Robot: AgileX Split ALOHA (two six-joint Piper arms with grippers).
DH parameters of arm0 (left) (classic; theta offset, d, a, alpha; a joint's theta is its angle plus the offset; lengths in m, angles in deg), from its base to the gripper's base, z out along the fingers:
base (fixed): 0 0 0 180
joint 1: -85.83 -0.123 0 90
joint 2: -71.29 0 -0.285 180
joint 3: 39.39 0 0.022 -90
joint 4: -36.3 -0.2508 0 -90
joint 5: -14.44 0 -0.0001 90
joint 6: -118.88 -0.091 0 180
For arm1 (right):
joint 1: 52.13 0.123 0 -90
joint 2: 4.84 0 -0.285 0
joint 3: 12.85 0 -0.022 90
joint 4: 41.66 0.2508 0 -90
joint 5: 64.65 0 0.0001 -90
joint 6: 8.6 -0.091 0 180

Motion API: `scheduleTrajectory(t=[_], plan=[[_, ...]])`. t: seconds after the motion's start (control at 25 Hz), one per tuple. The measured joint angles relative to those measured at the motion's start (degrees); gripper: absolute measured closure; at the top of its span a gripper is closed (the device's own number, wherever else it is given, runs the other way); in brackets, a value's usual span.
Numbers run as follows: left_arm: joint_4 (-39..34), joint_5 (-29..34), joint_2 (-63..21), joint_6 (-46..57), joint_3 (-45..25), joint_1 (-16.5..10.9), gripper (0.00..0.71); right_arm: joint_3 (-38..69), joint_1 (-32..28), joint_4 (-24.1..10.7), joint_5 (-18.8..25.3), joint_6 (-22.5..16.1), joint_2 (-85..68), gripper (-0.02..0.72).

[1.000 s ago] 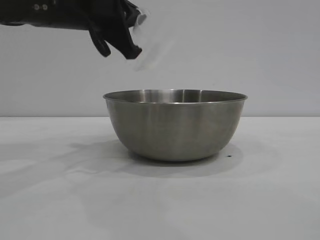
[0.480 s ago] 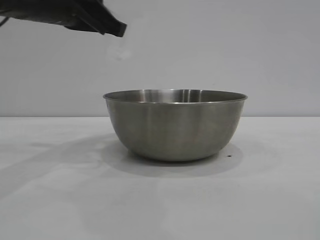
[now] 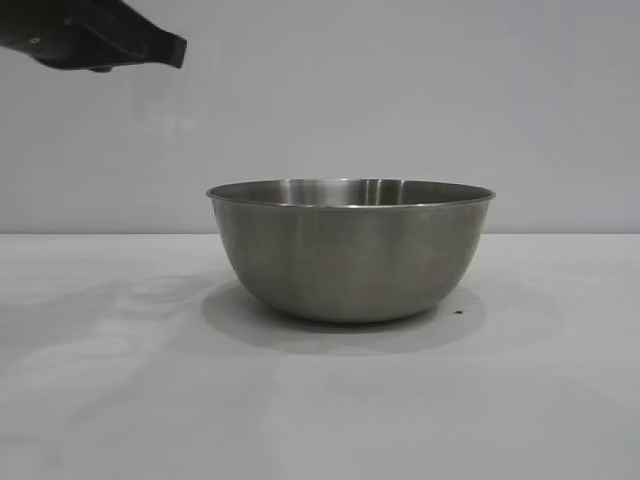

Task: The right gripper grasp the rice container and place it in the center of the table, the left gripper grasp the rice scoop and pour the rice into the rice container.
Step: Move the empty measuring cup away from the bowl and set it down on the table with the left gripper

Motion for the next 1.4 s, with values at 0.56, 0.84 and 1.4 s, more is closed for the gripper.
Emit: scheduleTrajectory(t=[0.56, 0.84, 1.4], plan=[[6.1, 0.0, -0.1, 9.6, -7.3, 1.8, 0.71, 0.0, 0.0, 0.0, 0.0, 0.0, 0.0, 0.324], [5.3, 0.0, 0.8, 12.3, -9.2, 1.8, 0.71, 0.0, 0.0, 0.0, 0.0, 0.0, 0.0, 0.324], [8.5, 0.0, 6.6, 16.8, -10.4, 5.1, 0.71, 0.0, 0.0, 0.0, 0.0, 0.0, 0.0, 0.324]])
